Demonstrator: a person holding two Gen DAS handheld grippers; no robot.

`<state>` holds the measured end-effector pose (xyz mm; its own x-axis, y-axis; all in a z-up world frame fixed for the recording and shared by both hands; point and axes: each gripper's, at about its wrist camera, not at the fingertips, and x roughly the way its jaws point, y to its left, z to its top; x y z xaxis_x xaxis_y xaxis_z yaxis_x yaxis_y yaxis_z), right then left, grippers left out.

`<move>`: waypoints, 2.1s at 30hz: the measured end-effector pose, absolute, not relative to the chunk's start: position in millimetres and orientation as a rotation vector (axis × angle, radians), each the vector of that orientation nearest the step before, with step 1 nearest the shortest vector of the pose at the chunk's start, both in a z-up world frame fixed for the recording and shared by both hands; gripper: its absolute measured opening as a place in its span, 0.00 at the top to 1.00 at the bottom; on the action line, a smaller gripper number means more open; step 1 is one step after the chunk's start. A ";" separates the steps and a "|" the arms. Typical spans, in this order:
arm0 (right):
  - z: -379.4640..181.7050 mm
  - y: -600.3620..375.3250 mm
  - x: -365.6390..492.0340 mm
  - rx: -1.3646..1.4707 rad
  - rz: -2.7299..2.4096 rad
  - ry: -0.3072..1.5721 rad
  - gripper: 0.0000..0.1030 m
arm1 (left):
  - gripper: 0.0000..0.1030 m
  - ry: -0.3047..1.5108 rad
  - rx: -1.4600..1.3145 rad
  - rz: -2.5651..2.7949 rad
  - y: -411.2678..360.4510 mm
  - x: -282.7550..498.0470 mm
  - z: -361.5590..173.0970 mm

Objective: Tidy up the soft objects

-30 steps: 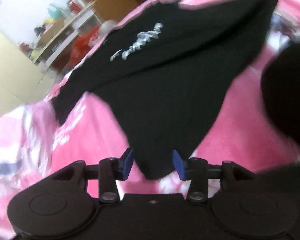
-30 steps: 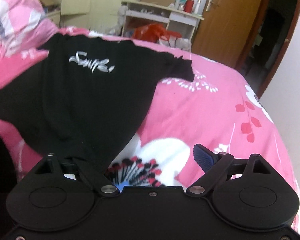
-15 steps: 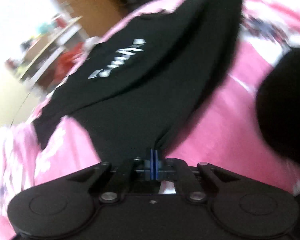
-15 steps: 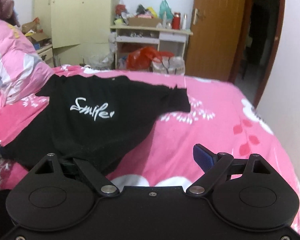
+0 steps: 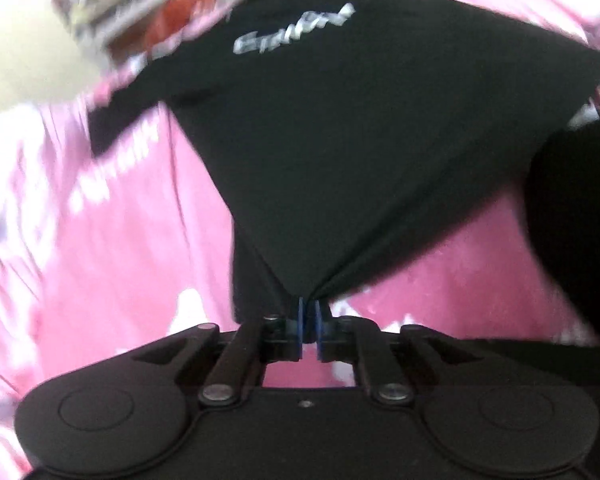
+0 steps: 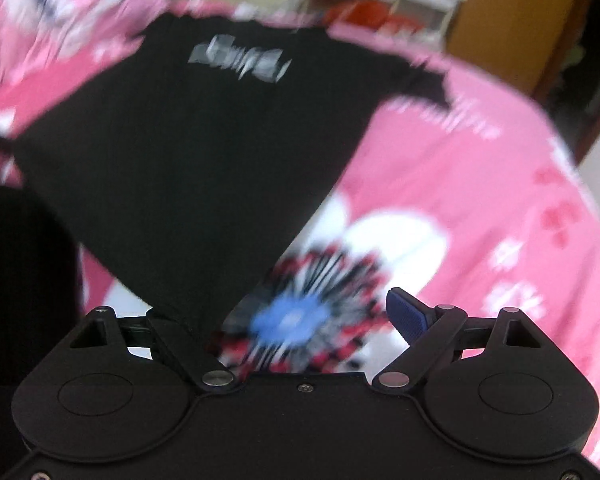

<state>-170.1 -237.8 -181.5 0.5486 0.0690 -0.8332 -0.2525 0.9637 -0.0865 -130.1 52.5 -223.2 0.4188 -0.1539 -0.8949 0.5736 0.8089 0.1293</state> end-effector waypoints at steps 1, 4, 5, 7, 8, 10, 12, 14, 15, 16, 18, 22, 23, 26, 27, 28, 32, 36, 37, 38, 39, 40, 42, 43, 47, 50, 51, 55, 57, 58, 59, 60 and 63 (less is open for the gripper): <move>-191.6 -237.2 -167.3 -0.195 0.217 1.031 0.15 | 0.82 1.083 0.411 -0.475 56.4 -124.1 -225.1; -188.8 -235.2 -169.4 -0.199 0.244 1.012 0.15 | 0.80 1.114 0.330 -0.463 64.2 -117.3 -218.0; -183.0 -235.5 -171.5 -0.200 0.248 0.984 0.15 | 0.78 1.110 0.269 -0.458 68.9 -116.8 -210.2; -167.5 -242.6 -181.6 -0.111 0.255 0.867 0.14 | 0.76 1.091 0.136 -0.481 76.6 -118.7 -192.8; -160.5 -245.8 -187.0 -0.067 0.259 0.812 0.14 | 0.75 1.072 0.095 -0.493 76.9 -120.5 -183.6; -160.3 -243.3 -190.6 -0.078 0.258 0.808 0.13 | 0.72 1.027 0.073 -0.539 67.2 -125.9 -163.7; -164.2 -239.5 -193.0 -0.118 0.246 0.818 0.13 | 0.71 0.976 0.102 -0.595 46.7 -131.5 -146.9; -177.8 -230.8 -194.2 -0.207 0.209 0.856 0.14 | 0.70 0.937 0.111 -0.664 21.5 -131.5 -136.2; -182.1 -230.0 -195.7 -0.221 0.203 0.861 0.13 | 0.70 0.922 0.110 -0.712 6.3 -129.4 -131.5; -188.4 -228.6 -197.8 -0.233 0.193 0.866 0.13 | 0.70 0.926 0.115 -0.771 -12.6 -127.7 -131.3; -192.6 -230.2 -198.6 -0.230 0.181 0.862 0.13 | 0.70 0.942 0.177 -0.928 -70.8 -122.4 -139.7; -201.0 -229.7 -201.2 -0.204 0.162 0.825 0.08 | 0.71 0.999 0.414 -1.159 -178.4 -116.9 -168.2; -201.8 -229.2 -201.2 -0.203 0.157 0.817 0.06 | 0.72 1.014 0.429 -1.173 -192.7 -113.2 -174.3; -203.3 -226.4 -204.3 -0.221 0.147 0.794 0.03 | 0.73 1.067 0.457 -1.205 -235.7 -97.9 -195.2; -203.4 -225.2 -204.1 -0.222 0.146 0.787 0.03 | 0.76 1.079 0.465 -1.201 -247.6 -93.6 -202.8; -203.6 -224.1 -203.8 -0.221 0.145 0.781 0.02 | 0.78 1.082 0.488 -1.190 -258.1 -91.1 -210.7; -202.7 -221.4 -200.6 -0.174 0.151 0.783 0.02 | 0.82 1.058 0.575 -1.153 -300.8 -70.0 -236.9; -200.1 -224.1 -212.0 0.008 0.295 0.840 0.01 | 0.82 1.061 0.572 -1.153 -301.6 -62.4 -232.5; -199.5 -222.8 -219.4 0.022 0.313 0.844 0.01 | 0.83 1.062 0.570 -1.153 -302.2 -62.1 -232.8; -198.4 -221.4 -224.5 0.001 0.294 0.848 0.01 | 0.82 1.067 0.558 -1.151 -299.8 -62.5 -231.0; -196.6 -220.7 -230.8 -0.024 0.276 0.853 0.01 | 0.82 1.068 0.550 -1.150 -297.4 -63.5 -228.9; -192.5 -223.3 -239.9 -0.052 0.261 0.858 0.01 | 0.81 1.062 0.537 -1.155 -295.3 -65.7 -225.7; -181.6 -236.0 -255.1 -0.053 0.235 0.858 0.01 | 0.77 1.046 0.487 -1.212 -283.9 -76.0 -211.3; -171.8 -249.0 -265.9 -0.027 0.221 0.860 0.01 | 0.76 1.037 0.461 -1.241 -278.0 -81.3 -203.9; -138.8 -287.2 -289.6 0.090 0.196 0.797 0.01 | 0.69 1.067 0.487 -1.329 -248.3 -110.4 -186.1; -122.9 -297.7 -268.3 0.162 0.169 0.703 0.00 | 0.69 1.096 0.599 -1.169 -237.5 -108.1 -207.5; -122.0 -296.6 -249.5 0.169 0.158 0.681 0.00 | 0.72 1.134 0.602 -1.146 -236.1 -102.8 -216.3; -135.0 -287.3 -165.6 0.184 0.077 0.631 0.00 | 0.73 1.229 0.421 -1.145 -212.2 -69.4 -220.0; -153.0 -289.7 -124.4 0.195 0.058 0.680 0.00 | 0.67 1.176 0.354 -1.121 -183.1 -49.7 -200.5; -166.2 -291.8 -107.3 0.188 0.041 0.735 0.00 | 0.66 1.143 0.345 -1.095 -164.4 -38.5 -190.7; -179.4 -292.6 -92.7 0.174 0.025 0.792 0.00 | 0.65 1.107 0.323 -1.024 -131.5 -17.6 -179.8; -192.6 -289.5 -85.2 0.138 0.014 0.857 0.00 | 0.64 1.100 0.311 -0.996 -119.5 -8.6 -176.8; -202.6 -281.8 -93.2 0.060 0.001 0.901 0.00 | 0.64 1.074 0.216 -0.683 -22.1 58.6 -179.4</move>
